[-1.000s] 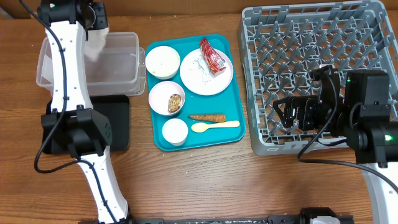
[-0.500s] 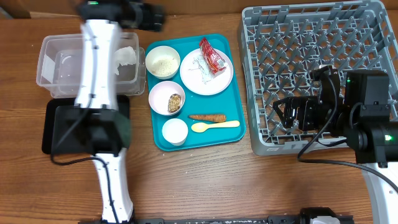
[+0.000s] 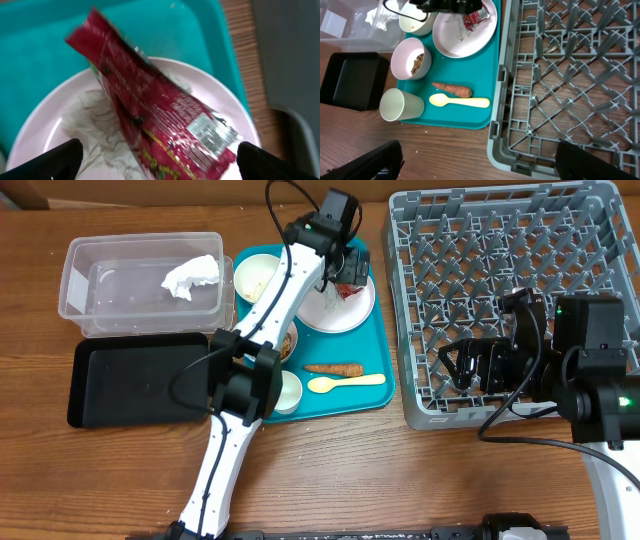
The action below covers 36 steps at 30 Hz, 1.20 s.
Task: Sort waste into correct bins and load items into the dishwasher
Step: 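Return the left gripper to the plate, grasp remaining wrapper, drop in bin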
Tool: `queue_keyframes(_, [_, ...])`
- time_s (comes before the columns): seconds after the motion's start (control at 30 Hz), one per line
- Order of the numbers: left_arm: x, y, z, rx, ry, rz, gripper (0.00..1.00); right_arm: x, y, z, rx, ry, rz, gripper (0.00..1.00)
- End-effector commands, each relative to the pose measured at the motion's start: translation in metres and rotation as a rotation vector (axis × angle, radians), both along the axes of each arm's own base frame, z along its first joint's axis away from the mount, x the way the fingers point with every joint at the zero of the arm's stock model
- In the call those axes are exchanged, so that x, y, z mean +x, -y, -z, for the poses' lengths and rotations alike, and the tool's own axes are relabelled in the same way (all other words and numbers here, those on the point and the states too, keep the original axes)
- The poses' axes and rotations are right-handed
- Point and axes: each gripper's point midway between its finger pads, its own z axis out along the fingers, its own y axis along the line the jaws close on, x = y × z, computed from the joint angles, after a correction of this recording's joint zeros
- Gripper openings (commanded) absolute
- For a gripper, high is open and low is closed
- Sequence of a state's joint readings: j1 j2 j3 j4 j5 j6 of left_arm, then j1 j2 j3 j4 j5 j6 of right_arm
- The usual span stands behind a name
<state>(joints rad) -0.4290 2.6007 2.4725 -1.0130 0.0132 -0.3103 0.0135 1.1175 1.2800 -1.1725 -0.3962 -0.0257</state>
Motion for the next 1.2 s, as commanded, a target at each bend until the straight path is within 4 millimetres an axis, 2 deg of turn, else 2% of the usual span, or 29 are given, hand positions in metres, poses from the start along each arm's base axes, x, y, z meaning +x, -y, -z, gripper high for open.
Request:
queue_keyframes(0.0, [-0.005, 0.002, 0.027, -0.004, -0.054, -0.031, 0.98, 0.002, 0.000, -0.009, 0.008, 0.024, 0.001, 1.00])
queue_keyframes(0.07, [-0.008, 0.001, 0.037, 0.004, -0.077, -0.030, 0.96, 0.002, 0.000, -0.009, 0.008, 0.024, 0.001, 1.00])
queue_keyframes(0.17, [-0.009, 0.001, 0.041, 0.008, -0.084, -0.030, 0.88, 0.002, 0.000, -0.009, 0.006, 0.025, -0.001, 1.00])
queue_keyframes(0.2, [-0.009, 0.001, 0.042, 0.009, -0.086, -0.029, 0.80, 0.002, 0.000, -0.009, 0.006, 0.025, -0.001, 1.00])
queue_keyframes(0.23, [-0.009, 0.001, 0.043, 0.015, -0.085, -0.016, 0.69, 0.002, 0.000, -0.009, 0.006, 0.025, -0.001, 1.00])
queue_keyframes(0.37, [-0.012, -0.009, 0.054, 0.091, -0.090, 0.033, 0.58, 0.000, 0.000, -0.008, 0.006, 0.018, -0.001, 1.00])
queue_keyframes(0.4, [-0.013, -0.012, 0.056, 0.109, -0.092, 0.029, 0.46, 0.000, 0.000, -0.008, 0.006, 0.017, -0.001, 1.00])
queue_keyframes(0.47, [-0.016, -0.015, 0.059, 0.126, -0.105, 0.038, 0.10, 0.000, 0.001, -0.008, 0.003, 0.016, 0.001, 1.00])
queue_keyframes(0.5, [-0.017, -0.016, 0.059, 0.128, -0.109, 0.038, 0.04, 0.000, 0.001, -0.008, 0.003, 0.016, 0.001, 1.00])
queue_keyframes(0.57, [-0.018, -0.014, 0.055, 0.127, -0.109, 0.066, 0.04, 0.000, 0.001, -0.008, 0.003, 0.017, 0.001, 1.00])
queue_keyframes(0.67, [-0.020, -0.010, 0.022, 0.102, -0.086, 0.107, 0.04, 0.000, 0.001, -0.007, 0.003, 0.014, 0.001, 1.00])
queue_keyframes(0.73, [-0.017, -0.010, -0.023, 0.083, -0.030, 0.110, 0.04, -0.001, 0.001, -0.007, 0.003, 0.012, 0.001, 1.00])
queue_keyframes(0.77, [-0.016, -0.017, -0.072, 0.067, 0.034, 0.113, 0.04, -0.001, 0.001, -0.007, 0.003, 0.012, 0.001, 1.00])
queue_keyframes(0.8, [-0.017, -0.022, -0.087, 0.065, 0.052, 0.116, 0.04, -0.001, 0.001, -0.007, 0.003, 0.012, 0.001, 1.00])
queue_keyframes(0.83, [-0.020, -0.044, -0.128, 0.062, 0.096, 0.102, 0.04, -0.001, 0.001, -0.007, 0.003, 0.012, 0.001, 1.00])
queue_keyframes(0.87, [-0.020, -0.060, -0.147, 0.059, 0.117, 0.081, 0.04, 0.000, 0.001, -0.007, 0.003, 0.014, 0.001, 1.00])
queue_keyframes(0.9, [-0.020, -0.085, -0.168, 0.058, 0.142, 0.045, 0.04, 0.000, 0.001, -0.008, 0.003, 0.016, 0.001, 1.00])
queue_keyframes(0.97, [-0.018, -0.134, -0.188, 0.061, 0.158, -0.042, 0.04, 0.001, 0.000, -0.008, 0.004, 0.021, 0.001, 1.00])
queue_keyframes(1.0, [-0.016, -0.164, -0.188, 0.075, 0.147, -0.097, 0.04, 0.001, 0.001, -0.009, 0.003, 0.021, 0.001, 1.00])
queue_keyframes(1.03, [-0.015, -0.186, -0.185, 0.083, 0.132, -0.135, 0.04, 0.001, 0.000, -0.009, 0.004, 0.021, 0.001, 1.00])
queue_keyframes(1.07, [-0.013, -0.219, -0.173, 0.097, 0.097, -0.195, 0.04, 0.001, 0.001, -0.009, 0.003, 0.022, 0.001, 1.00])
queue_keyframes(1.1, [-0.012, -0.234, -0.166, 0.104, 0.078, -0.221, 0.04, 0.001, 0.001, -0.009, 0.003, 0.022, 0.001, 1.00])
queue_keyframes(1.17, [-0.010, -0.276, -0.142, 0.118, 0.023, -0.299, 0.04, 0.001, 0.001, -0.009, 0.003, 0.022, 0.001, 1.00])
